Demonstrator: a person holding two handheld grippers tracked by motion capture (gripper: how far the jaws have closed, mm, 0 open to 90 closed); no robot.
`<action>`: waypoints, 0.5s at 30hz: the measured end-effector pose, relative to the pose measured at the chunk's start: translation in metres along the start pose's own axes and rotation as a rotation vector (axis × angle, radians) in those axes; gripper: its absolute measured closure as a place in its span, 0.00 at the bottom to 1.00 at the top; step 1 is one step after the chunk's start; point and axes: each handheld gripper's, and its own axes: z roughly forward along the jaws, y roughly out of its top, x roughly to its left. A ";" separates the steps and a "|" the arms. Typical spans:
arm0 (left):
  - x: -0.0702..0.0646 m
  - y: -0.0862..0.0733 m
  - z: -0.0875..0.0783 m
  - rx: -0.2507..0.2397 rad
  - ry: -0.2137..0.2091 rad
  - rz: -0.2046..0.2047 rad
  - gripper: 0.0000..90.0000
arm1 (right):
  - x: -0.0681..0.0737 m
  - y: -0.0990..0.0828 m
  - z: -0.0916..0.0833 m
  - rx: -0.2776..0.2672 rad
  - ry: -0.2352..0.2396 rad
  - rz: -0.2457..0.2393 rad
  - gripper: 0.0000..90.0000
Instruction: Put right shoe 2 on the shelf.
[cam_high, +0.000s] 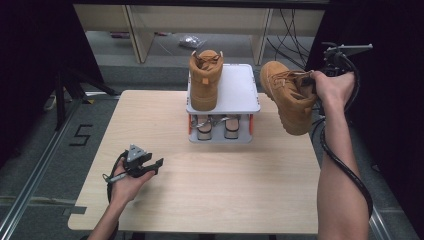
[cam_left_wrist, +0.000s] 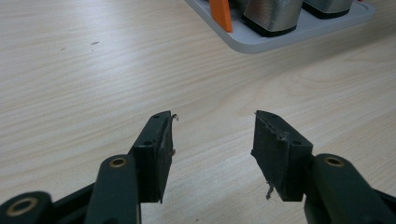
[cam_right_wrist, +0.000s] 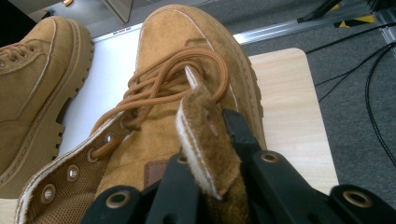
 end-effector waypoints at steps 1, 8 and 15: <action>0.000 0.000 0.000 -0.001 0.000 -0.001 0.53 | 0.001 0.000 0.000 -0.003 0.000 -0.002 0.95; 0.000 0.000 0.000 0.005 0.001 0.005 0.53 | 0.005 0.003 0.001 -0.006 0.000 -0.009 0.95; 0.000 0.000 0.000 -0.001 0.001 -0.003 0.53 | 0.010 0.005 0.004 -0.003 0.021 -0.004 0.95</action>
